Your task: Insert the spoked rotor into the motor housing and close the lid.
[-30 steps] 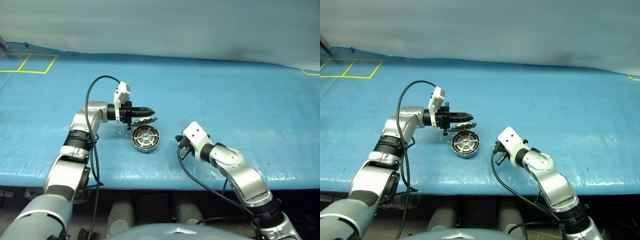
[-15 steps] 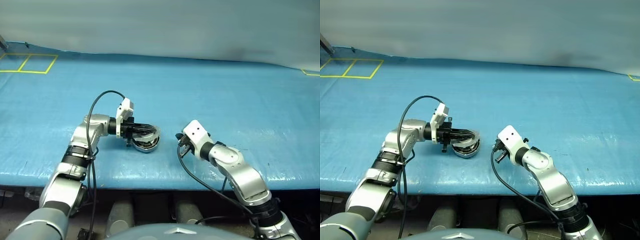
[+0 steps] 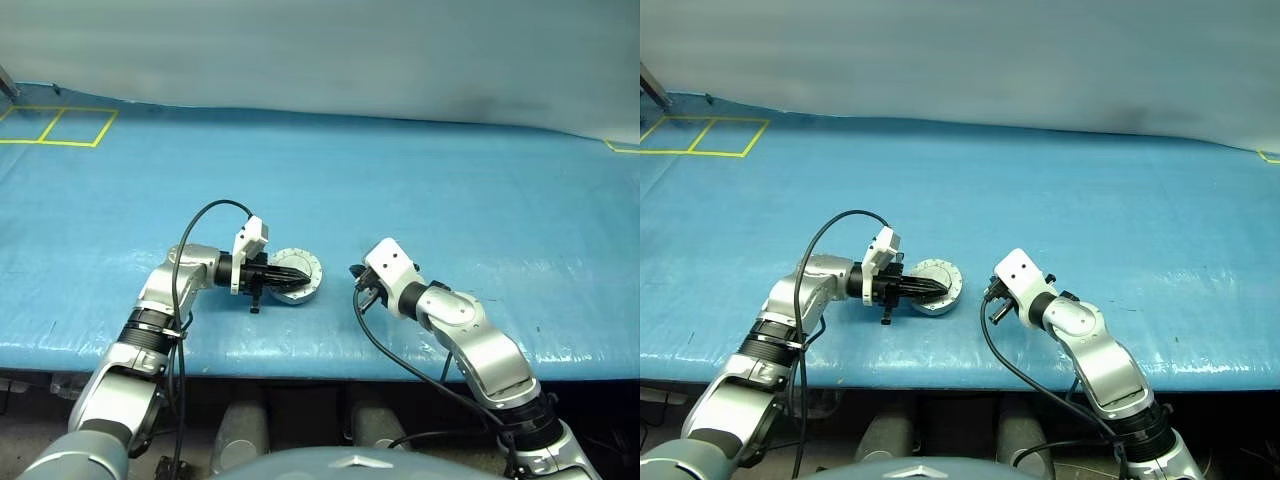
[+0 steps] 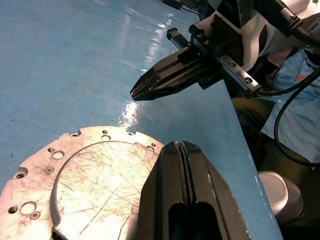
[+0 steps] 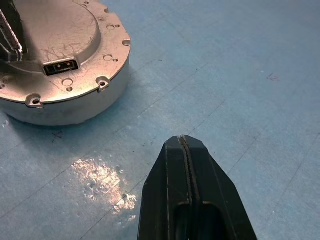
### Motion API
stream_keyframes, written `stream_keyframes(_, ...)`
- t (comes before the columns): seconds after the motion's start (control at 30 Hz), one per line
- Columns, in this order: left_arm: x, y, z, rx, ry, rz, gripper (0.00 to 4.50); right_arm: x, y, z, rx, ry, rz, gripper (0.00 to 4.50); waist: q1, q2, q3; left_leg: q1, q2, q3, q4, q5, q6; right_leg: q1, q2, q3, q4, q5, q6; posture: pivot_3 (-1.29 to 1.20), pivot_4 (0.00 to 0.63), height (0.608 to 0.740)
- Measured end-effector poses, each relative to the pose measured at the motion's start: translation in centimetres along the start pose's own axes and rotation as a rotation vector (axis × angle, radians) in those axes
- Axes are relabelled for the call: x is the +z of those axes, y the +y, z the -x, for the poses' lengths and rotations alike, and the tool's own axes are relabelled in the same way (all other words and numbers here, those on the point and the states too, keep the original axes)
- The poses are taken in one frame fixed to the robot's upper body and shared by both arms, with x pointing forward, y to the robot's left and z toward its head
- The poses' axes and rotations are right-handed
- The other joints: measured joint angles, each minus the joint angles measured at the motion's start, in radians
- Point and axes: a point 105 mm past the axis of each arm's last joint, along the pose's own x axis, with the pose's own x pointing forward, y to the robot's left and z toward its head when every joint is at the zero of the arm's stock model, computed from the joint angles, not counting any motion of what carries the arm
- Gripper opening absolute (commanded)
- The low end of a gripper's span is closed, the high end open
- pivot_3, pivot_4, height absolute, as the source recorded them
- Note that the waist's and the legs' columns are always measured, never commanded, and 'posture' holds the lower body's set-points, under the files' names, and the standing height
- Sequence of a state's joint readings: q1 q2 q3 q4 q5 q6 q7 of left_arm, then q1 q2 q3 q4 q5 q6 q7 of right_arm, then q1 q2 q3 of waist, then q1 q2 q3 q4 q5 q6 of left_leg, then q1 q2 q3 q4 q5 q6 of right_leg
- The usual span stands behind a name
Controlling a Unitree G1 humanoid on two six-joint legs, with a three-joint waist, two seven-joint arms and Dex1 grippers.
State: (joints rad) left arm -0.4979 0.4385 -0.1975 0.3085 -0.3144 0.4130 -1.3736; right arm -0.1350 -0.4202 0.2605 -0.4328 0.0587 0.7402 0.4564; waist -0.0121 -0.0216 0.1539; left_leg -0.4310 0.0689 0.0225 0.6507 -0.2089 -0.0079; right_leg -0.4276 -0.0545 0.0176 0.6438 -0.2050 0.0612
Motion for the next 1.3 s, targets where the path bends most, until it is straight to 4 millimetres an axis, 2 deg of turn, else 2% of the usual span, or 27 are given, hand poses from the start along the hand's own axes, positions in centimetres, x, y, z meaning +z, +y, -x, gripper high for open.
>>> stream_keyframes(0.37, -0.8, -0.6, -0.2, 0.018, -0.008, -0.012, 0.03, -0.1, 0.1, -0.4, 0.003, -0.006, -0.017, 0.0, 0.0, 0.0, 0.0, 0.0, 0.0, 0.0, 0.0, 0.0, 0.0, 0.0, 0.0, 0.0, 0.0, 0.0, 0.0, 0.0, 0.15, 0.74)
stream_keyframes(0.53, -1.0, -0.8, -0.2, 0.063, -0.031, -0.045, 0.03, 0.9, 0.2, -0.6, 0.0, -0.071, -0.03, 0.0, -0.001, 0.0, 0.0, 0.001, 0.0, 0.0, 0.0, 0.0, 0.0, 0.0, 0.0, 0.0, 0.0, 0.0, 0.0, 0.0, 0.15, 0.74)
stream_keyframes(0.8, -1.4, -1.0, 1.7, 0.196, -0.091, -0.07, 0.03, 2.5, 0.0, -1.1, -0.026, -0.188, -0.053, 0.0, -0.002, 0.001, 0.0, 0.001, 0.0, 0.0, 0.0, 0.0, 0.0, 0.0, 0.0, 0.0, 0.001, 0.0, 0.0, 0.0, 0.15, 0.74)
stream_keyframes(1.07, 1.2, -1.1, 5.1, 0.354, -0.273, -0.116, 0.03, 2.8, 0.7, -1.3, 0.024, -0.229, -0.091, 0.0, -0.001, 0.001, 0.0, 0.0, 0.001, 0.0, 0.0, 0.0, 0.001, 0.0, 0.0, 0.0, 0.0, 0.0, 0.0, 0.0, 0.15, 0.74)
stream_keyframes(1.17, 2.3, -1.8, 5.3, 0.36, -0.367, -0.109, 0.03, 2.8, 0.9, -1.5, 0.035, -0.234, -0.109, 0.0, 0.0, 0.001, 0.0, 0.0, 0.001, 0.0, 0.0, 0.0, 0.001, 0.0, 0.0, 0.0, 0.0, 0.0, 0.0, 0.0, 0.15, 0.74)
stream_keyframes(1.3, 1.4, -2.4, 5.3, 0.384, -0.376, -0.063, 0.03, 2.9, 1.3, -1.5, 0.068, -0.244, -0.123, 0.0, -0.002, 0.001, 0.0, 0.001, 0.001, 0.0, 0.0, 0.0, 0.001, 0.0, 0.0, 0.0, 0.0, 0.0, 0.0, 0.0, 0.15, 0.74)
